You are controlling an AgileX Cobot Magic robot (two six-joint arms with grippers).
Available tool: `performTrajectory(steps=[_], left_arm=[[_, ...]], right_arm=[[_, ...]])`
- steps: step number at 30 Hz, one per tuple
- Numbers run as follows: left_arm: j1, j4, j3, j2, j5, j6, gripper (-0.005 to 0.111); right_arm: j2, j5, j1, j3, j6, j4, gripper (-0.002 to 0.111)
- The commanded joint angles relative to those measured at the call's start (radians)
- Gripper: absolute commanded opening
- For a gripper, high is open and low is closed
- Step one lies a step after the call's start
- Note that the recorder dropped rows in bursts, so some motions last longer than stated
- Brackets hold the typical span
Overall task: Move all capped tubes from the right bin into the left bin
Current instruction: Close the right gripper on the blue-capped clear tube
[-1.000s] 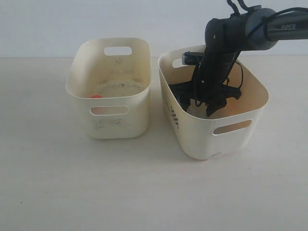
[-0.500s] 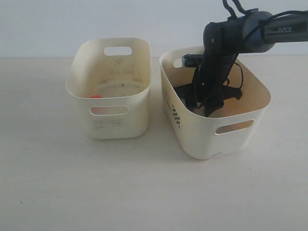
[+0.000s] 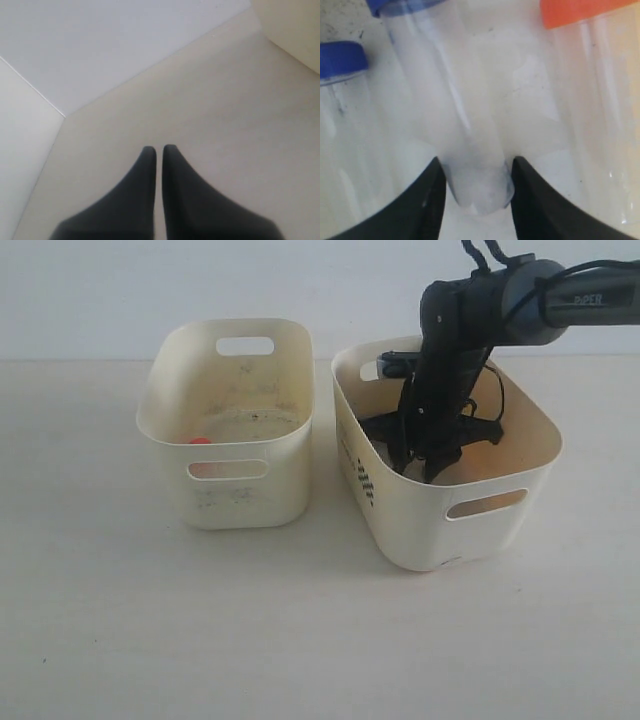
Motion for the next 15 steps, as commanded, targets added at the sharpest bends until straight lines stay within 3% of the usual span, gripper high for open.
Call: performTrajectory(steps=[1, 15], left_arm=[[-0.001, -0.003, -0.004, 0.004, -0.005, 0.001, 0.004], [-0.001, -0.003, -0.004, 0.004, -0.005, 0.001, 0.004]], right_arm=[[-0.031, 0.004, 0.0, -0.034, 0.0, -0.01, 0.0], [-0.2, -0.02, -0.001, -0.037, 0.015, -0.095, 0.0]])
